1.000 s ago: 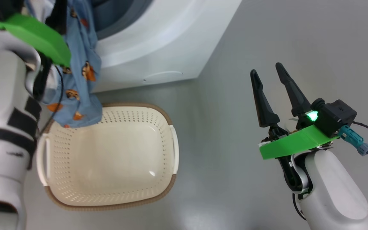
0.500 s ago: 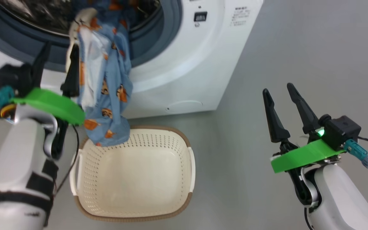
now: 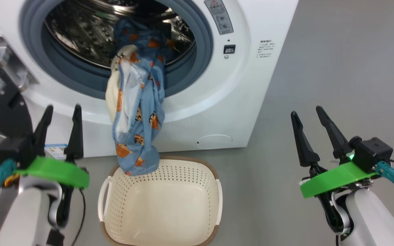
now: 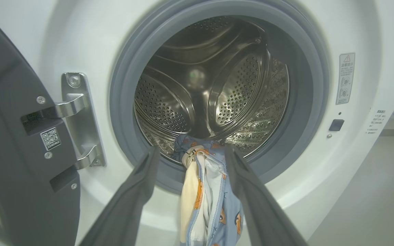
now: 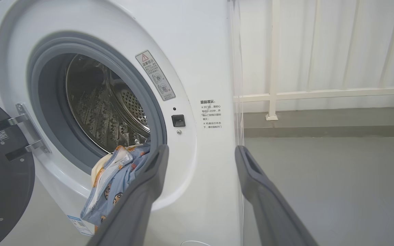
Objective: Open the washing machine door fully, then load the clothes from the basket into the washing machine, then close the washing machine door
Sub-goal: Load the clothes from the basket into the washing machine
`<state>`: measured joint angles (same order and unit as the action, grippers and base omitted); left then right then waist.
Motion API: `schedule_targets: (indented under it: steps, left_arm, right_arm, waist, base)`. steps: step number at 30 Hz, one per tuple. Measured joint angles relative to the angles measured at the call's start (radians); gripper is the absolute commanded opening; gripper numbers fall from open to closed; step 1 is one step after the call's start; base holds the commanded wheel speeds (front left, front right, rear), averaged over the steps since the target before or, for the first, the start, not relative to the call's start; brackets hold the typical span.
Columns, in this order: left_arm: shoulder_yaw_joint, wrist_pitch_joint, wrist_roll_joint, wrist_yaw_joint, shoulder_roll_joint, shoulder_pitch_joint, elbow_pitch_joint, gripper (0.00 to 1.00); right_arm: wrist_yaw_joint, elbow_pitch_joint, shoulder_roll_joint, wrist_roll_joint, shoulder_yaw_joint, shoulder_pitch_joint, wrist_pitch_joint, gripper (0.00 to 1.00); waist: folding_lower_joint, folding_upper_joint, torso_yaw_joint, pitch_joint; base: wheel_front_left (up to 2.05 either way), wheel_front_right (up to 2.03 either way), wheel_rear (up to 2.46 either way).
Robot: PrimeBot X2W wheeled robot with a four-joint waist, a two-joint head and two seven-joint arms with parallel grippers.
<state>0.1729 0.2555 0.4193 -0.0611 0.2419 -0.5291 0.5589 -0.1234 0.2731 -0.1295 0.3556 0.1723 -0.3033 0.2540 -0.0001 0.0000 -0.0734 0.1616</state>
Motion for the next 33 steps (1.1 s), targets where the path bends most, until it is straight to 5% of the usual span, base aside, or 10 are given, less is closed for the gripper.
schedule_targets:
  steps: [17,33]
  left_arm:
    - [-0.132,0.0,-0.036,0.002,-0.047,0.285,-0.181,1.0]
    - [-0.161,0.0,-0.068,-0.001,-0.095,0.345,-0.206,1.0]
  right_arm:
    - [0.0,-0.006,-0.023,0.022,-0.012,0.083,0.0,1.0]
    - [0.0,0.009,-0.044,0.024,-0.01,0.108,0.0,1.0]
  waist:
    - [0.0001,0.0,0.046,-0.067]
    - [0.0001,0.0,0.057,-0.098]
  base:
    - [0.0,0.0,0.0]
    - [0.0,0.0,0.0]
